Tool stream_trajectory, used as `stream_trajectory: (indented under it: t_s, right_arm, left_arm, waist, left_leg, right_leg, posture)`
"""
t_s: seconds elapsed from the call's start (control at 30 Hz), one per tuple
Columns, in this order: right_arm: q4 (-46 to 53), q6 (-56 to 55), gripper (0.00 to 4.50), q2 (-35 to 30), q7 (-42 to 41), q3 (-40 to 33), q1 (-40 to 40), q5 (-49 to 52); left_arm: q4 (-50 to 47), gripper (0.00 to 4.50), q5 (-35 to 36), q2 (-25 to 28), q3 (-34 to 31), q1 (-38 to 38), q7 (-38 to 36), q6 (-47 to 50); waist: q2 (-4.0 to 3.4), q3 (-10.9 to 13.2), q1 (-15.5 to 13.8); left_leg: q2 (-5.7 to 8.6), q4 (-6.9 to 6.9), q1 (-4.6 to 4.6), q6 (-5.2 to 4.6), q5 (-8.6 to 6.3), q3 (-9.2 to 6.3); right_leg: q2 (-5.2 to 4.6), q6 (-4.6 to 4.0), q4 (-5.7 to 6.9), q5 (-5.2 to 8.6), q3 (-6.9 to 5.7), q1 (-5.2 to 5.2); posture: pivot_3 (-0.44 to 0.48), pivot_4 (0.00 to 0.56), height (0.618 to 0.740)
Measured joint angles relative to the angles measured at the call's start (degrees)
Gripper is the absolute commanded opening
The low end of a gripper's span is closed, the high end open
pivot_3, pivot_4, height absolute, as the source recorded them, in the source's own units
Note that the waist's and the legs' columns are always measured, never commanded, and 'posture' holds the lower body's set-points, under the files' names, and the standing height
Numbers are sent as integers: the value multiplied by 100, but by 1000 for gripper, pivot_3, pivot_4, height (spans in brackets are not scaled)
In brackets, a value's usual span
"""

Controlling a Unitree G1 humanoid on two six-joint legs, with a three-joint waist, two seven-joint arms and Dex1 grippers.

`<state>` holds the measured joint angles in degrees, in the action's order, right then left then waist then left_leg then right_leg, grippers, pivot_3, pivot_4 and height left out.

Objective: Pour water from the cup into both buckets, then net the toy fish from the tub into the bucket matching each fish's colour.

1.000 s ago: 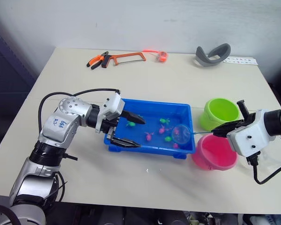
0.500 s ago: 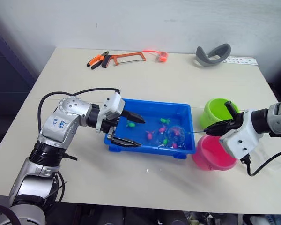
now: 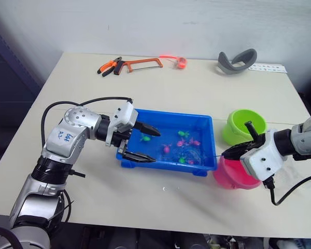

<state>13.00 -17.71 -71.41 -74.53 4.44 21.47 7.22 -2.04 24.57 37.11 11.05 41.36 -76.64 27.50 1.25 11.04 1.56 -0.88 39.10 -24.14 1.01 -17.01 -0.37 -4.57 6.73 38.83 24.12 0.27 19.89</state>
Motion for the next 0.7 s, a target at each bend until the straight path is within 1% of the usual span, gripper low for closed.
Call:
stream_trajectory:
  t_s: [0.17, 0.27, 0.4, 0.7]
  right_arm:
    - [454, 1241, 0, 1, 127, -298, -279, 344]
    - [710, 2432, 0, 35, 336, -591, -428, 818]
    - [819, 3510, 0, 228, 605, -806, -517, 1267]
    - [926, 4968, 0, 498, 1034, -1215, -739, 1924]
  left_arm:
    - [6, 4480, 0, -3, 1, 2, 21, -5]
    - [19, 4480, -1, -7, 3, 9, 16, -20]
    - [64, 4480, -4, -32, 6, 78, 5, -60]
    - [319, 4480, -22, -91, 11, 119, -30, -98]
  waist:
    - [-2, 0, 1]
    - [-2, 0, -8]
    - [-2, 0, -12]
    - [-2, -1, -10]
  left_leg:
    - [0, -1, 2, 0, 0, -7]
    - [2, 0, 2, 0, 0, -22]
    - [5, 0, 1, 0, 0, -29]
    - [8, -3, 0, 0, 0, -29]
  right_leg:
    - [2, 0, -10, 0, 0, -12]
    - [2, 0, -22, 0, 1, -26]
    - [3, 0, -26, 0, 0, -30]
    - [8, 0, -27, 0, -2, -30]
  posture:
    - [0, 150, 740]
    - [0, 150, 740]
    - [0, 150, 740]
    - [0, 150, 740]
